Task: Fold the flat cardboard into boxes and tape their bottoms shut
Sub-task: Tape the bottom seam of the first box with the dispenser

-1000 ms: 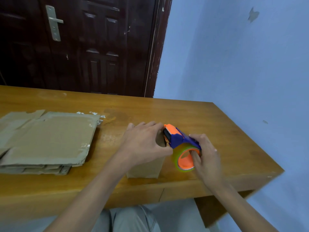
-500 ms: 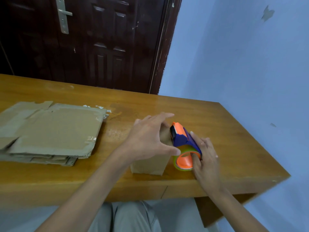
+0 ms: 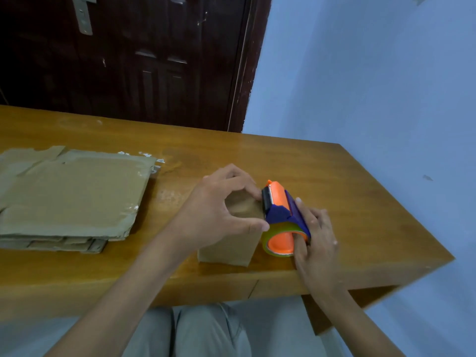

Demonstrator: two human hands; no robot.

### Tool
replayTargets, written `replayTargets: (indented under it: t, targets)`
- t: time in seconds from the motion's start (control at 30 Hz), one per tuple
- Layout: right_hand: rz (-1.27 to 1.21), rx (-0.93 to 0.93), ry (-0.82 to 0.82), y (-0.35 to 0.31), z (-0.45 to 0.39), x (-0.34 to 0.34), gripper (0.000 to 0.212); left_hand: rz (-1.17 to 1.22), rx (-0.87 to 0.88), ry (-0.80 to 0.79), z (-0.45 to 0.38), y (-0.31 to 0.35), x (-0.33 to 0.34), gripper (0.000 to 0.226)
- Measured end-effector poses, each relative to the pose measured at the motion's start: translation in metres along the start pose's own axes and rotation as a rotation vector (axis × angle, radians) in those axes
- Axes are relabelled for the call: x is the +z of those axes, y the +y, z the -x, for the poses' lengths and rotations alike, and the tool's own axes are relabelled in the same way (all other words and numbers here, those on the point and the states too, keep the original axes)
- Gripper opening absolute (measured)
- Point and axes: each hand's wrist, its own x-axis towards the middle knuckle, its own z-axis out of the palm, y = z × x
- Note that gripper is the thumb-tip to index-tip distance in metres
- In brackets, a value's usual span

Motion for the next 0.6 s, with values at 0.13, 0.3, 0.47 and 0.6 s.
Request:
replayTargets:
  t: [0.13,0.3,0.47,0.6]
  targets:
    - [0.053,-0.057,-0.013,0.01,-0.001,-0.004,0.059,-0.012,0.02,0.025,0.0,-0.002,0.002,0.051]
    - [0.126,-0.127,-0.027,0.018,-0.006,-0.011,0.065,-0.081,0.058,0.015,-0.001,-0.004,0.003,0.047]
    - [0.09,-0.125,-0.032,0.019,-0.001,-0.008,0.057,-0.426,0.215,-0.076,0.001,-0.002,0.0,0.057]
    - [0.052,-0.064,-0.032,0.013,0.005,-0.001,0.057,-0.463,0.252,-0.079,0.001,-0.004,-0.001,0.055]
